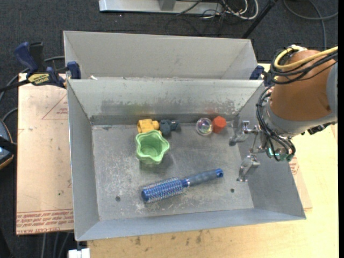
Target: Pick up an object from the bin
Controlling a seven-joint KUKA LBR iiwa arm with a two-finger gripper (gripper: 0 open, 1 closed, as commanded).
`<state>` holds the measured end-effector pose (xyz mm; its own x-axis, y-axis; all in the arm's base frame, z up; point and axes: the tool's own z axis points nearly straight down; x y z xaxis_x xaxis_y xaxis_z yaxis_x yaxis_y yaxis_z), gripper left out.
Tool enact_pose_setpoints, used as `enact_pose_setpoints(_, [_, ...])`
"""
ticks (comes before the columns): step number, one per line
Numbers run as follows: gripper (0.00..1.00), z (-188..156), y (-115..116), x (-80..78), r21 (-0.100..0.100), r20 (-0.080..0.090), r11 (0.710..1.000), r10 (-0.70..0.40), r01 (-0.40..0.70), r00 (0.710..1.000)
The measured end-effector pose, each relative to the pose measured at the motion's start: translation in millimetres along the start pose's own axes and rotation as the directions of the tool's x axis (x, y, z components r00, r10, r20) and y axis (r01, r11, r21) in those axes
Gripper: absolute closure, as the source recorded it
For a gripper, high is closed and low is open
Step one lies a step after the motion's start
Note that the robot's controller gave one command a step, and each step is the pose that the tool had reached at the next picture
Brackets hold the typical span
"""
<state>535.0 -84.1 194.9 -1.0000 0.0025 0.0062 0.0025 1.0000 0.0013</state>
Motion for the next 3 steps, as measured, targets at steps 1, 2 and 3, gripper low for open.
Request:
enact_pose_setpoints(1, [0.0, 116, 34, 2.8, 0.002, 0.009, 0.956, -0.294, 0.294, 0.956])
enact_pose_setpoints(2, [1.0, 114, 34, 2.7, 0.003, 0.007, 0.955, -0.295, 0.295, 0.955])
enact_pose_setpoints(3, [1.0, -72, 48, -78.1, 0.009, 0.017, 0.901, -0.435, 0.435, 0.9])
